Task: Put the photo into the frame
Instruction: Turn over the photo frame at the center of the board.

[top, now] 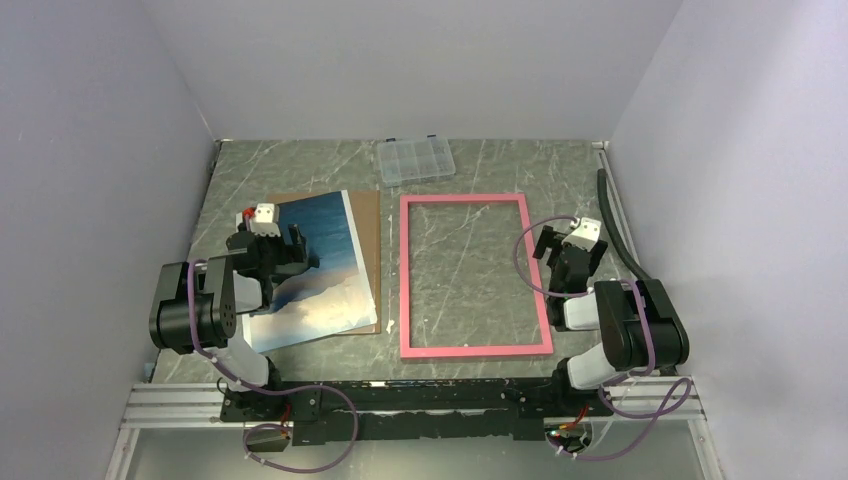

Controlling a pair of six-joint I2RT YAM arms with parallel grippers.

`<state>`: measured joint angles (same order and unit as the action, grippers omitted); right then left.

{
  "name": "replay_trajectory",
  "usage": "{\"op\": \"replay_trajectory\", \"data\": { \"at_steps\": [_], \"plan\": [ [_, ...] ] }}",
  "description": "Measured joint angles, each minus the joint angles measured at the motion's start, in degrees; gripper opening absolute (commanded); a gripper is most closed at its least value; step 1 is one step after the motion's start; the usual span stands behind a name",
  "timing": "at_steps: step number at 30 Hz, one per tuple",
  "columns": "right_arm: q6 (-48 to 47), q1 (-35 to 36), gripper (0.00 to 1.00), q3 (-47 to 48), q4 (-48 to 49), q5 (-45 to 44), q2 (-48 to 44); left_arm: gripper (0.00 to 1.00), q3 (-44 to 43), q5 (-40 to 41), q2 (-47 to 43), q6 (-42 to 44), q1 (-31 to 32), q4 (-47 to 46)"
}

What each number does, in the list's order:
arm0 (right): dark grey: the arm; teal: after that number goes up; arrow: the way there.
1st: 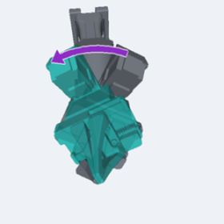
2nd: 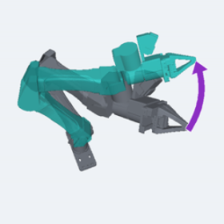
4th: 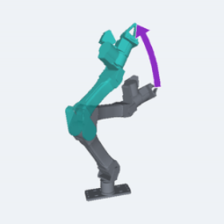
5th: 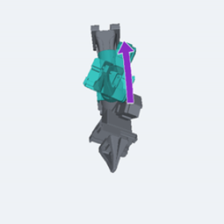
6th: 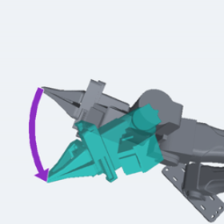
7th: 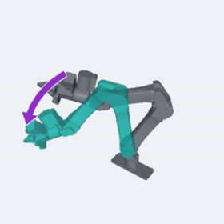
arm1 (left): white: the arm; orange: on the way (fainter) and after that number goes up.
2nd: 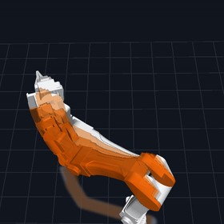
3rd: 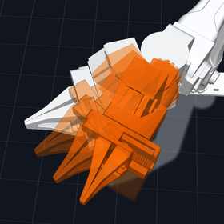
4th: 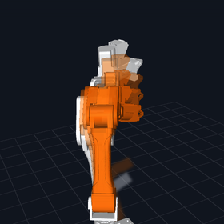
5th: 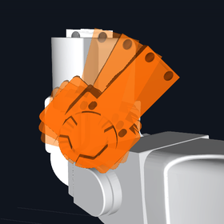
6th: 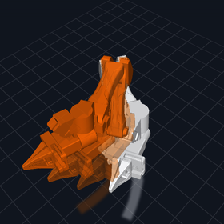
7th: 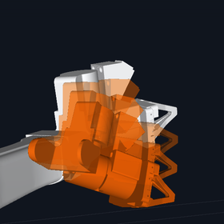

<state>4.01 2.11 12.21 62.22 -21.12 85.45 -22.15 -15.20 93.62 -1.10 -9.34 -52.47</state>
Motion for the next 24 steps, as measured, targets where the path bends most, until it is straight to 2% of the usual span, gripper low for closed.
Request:
{"op": "replay_trajectory", "data": {
  "at_steps": [12,15,17,18,21,24],
  "plan": [
    [0.0,0.0,1.00,0.4,-0.1,0.4,0.0,0.95,0.0,-0.1,0.0,0.0,0.0,0.0],
    [0.0,0.2,1.00,0.5,-0.1,-0.1,-0.1,0.95,-0.2,-2.7,-0.3,0.4,-0.5,1.3],
    [-0.2,1.0,1.00,0.6,-1.0,-1.5,-1.0,0.95,-2.2,-3.1,-1.5,0.3,-0.7,6.6],
    [-0.4,1.9,1.00,1.0,-2.6,-3.3,-2.1,0.95,-4.9,-3.1,-2.6,0.2,-0.9,12.0],
    [-0.8,5.6,1.00,6.0,-12.3,-8.1,-6.8,0.95,-14.0,-3.0,-4.7,0.7,-1.4,24.7],
    [1.2,7.9,1.00,15.1,-24.9,-9.4,-11.9,0.95,-24.3,-2.7,-7.5,1.5,-1.9,36.8]
  ]
}}
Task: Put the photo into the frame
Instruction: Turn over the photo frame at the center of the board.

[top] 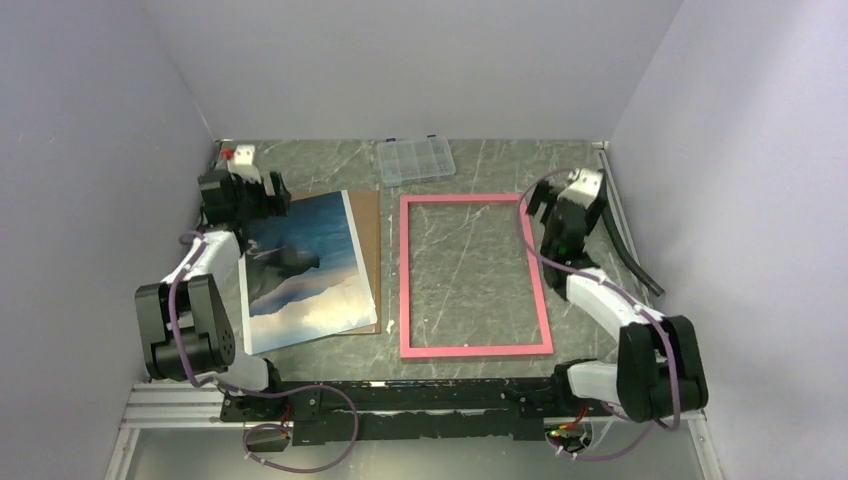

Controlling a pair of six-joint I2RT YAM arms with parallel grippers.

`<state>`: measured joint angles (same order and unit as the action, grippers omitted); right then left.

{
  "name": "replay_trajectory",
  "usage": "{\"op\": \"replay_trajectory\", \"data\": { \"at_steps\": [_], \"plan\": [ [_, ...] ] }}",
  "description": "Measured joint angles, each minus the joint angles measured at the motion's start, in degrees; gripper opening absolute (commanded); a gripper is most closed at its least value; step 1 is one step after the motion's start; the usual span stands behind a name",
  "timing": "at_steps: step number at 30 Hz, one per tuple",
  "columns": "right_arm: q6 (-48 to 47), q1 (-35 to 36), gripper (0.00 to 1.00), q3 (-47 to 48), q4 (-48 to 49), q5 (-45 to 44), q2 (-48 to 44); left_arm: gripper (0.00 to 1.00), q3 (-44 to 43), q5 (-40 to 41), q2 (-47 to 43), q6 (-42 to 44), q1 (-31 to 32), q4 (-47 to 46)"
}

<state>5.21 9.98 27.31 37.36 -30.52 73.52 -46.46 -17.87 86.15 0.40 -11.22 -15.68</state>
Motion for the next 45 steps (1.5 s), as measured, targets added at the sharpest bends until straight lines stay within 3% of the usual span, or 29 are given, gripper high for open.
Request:
{"op": "replay_trajectory", "data": {
  "at_steps": [4,9,12,16,19,22,24,32,41,45],
  "plan": [
    [5.6,1.9,1.00,18.6,-19.1,2.0,-3.4,0.95,-11.4,-0.3,-2.5,0.0,-1.0,14.2],
    [13.7,6.0,1.00,36.7,-32.6,10.6,-5.1,0.94,-26.8,-0.2,-0.8,0.0,-1.8,33.5],
    [15.8,12.3,1.00,49.6,-43.1,9.2,-0.9,0.94,-34.4,-0.2,1.1,0.1,-1.9,42.9],
    [17.9,20.7,1.00,63.7,-53.8,11.4,9.9,0.94,-35.9,-0.3,1.2,0.0,-1.9,50.5],
    [22.2,19.7,1.00,62.9,-57.0,18.3,13.6,0.94,-35.4,-0.6,1.2,0.3,-2.0,53.8],
    [25.9,14.4,1.00,54.8,-55.2,30.0,12.7,0.93,-35.4,-0.8,1.1,0.5,-2.0,55.6],
    [26.4,12.8,1.00,53.9,-57.8,31.3,13.3,0.93,-35.4,-0.9,0.9,0.6,-2.0,56.3],
    [25.4,27.8,1.00,77.9,-72.2,16.8,30.3,0.93,-34.5,-0.9,0.0,1.1,-2.0,57.0],
    [28.5,37.0,1.00,73.6,-77.9,10.1,41.1,0.94,-33.4,-0.9,0.0,2.0,-2.9,58.3],
    [30.5,39.1,0.95,72.3,-77.8,10.0,45.0,0.93,-33.1,-1.1,0.0,2.1,-3.9,58.6]
  ]
}}
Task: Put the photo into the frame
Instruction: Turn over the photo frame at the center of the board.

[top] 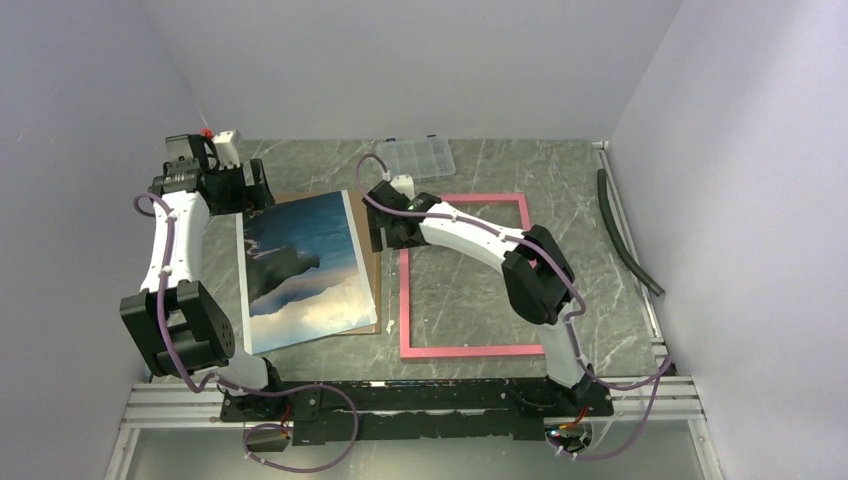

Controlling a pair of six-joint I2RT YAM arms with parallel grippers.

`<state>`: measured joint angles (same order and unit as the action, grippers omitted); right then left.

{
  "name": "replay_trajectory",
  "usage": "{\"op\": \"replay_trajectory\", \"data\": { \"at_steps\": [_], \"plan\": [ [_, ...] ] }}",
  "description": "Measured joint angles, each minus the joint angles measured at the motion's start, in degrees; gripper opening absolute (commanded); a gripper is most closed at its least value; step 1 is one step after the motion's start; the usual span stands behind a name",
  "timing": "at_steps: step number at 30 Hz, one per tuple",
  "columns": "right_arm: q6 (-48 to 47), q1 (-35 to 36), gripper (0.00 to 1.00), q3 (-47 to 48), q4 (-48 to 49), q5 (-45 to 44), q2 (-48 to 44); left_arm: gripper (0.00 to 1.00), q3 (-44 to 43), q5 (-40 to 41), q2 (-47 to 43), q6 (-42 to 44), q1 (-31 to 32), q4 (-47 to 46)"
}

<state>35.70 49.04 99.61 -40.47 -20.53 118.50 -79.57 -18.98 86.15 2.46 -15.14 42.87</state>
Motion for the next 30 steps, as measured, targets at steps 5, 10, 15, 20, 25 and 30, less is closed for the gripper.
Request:
{"op": "replay_trajectory", "data": {
  "at_steps": [5,10,15,20,25,30],
  "plan": [
    [2.3,0.7,0.86,-2.7,1.2,0.1,2.3,0.93,0.6,-0.1,0.0,0.5,-0.4,0.9],
    [4.0,0.5,0.75,-7.5,3.6,0.3,2.6,0.93,0.6,-0.1,0.0,1.4,-0.4,2.2],
    [5.5,0.6,0.64,-11.2,6.5,1.1,2.6,0.92,0.6,-0.1,0.0,1.5,-0.4,2.8],
    [5.9,0.8,0.47,-12.8,10.4,1.2,2.1,0.92,0.6,0.0,0.0,2.0,-0.4,4.3],
    [6.7,0.8,0.21,-13.0,12.1,2.6,1.9,0.93,0.6,-0.1,0.0,2.8,-0.4,6.1],
    [8.5,0.9,0.08,-12.6,10.4,3.8,1.4,0.95,0.6,-0.6,0.0,2.9,-0.3,7.5]
  ]
}}
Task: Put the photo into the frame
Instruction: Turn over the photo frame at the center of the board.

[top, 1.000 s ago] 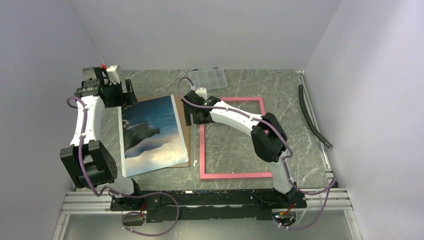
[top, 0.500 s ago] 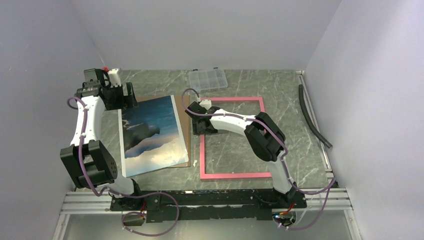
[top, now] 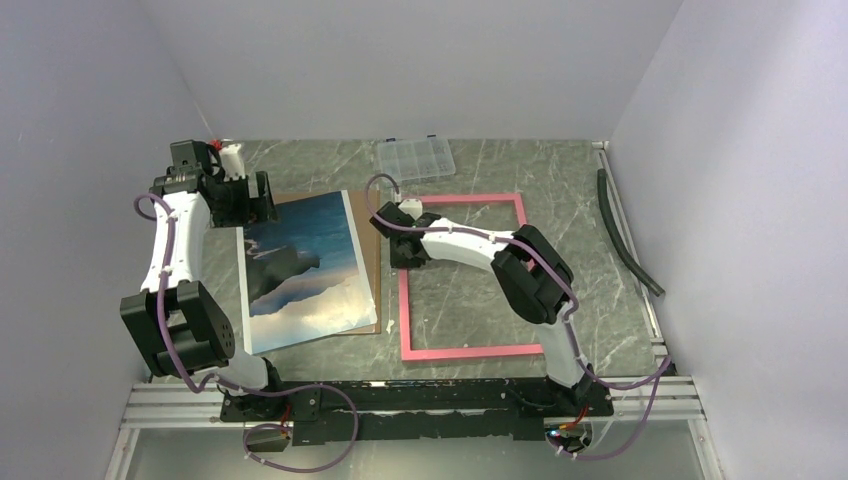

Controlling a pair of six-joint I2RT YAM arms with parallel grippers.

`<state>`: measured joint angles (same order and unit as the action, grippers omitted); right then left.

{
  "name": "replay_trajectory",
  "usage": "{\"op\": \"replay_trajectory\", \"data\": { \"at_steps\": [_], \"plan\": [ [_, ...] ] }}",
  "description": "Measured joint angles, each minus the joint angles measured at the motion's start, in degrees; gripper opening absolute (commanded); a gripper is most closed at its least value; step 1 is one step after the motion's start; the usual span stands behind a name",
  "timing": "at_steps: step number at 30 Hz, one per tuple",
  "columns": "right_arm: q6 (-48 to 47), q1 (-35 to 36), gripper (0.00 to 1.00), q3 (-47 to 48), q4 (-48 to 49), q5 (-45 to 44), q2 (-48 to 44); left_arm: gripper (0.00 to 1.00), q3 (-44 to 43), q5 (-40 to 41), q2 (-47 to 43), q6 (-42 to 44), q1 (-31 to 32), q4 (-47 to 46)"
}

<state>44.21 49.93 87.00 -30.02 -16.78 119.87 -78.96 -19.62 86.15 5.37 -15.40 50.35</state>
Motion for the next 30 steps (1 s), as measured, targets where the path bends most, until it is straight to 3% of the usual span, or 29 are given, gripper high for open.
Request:
{"op": "replay_trajectory", "data": {
  "at_steps": [8,17,30],
  "plan": [
    [2.2,0.0,0.00,8.3,-7.1,4.3,-5.3,0.95,2.1,-0.1,-1.4,0.0,3.9,0.2],
    [5.4,-2.4,0.00,22.8,-8.1,15.3,-13.5,0.95,4.3,-3.5,-4.7,0.0,7.4,0.5],
    [16.2,-8.6,0.00,23.8,-0.9,37.8,-14.8,0.94,-5.3,-13.6,-10.6,-2.7,15.9,3.8]
  ]
}}
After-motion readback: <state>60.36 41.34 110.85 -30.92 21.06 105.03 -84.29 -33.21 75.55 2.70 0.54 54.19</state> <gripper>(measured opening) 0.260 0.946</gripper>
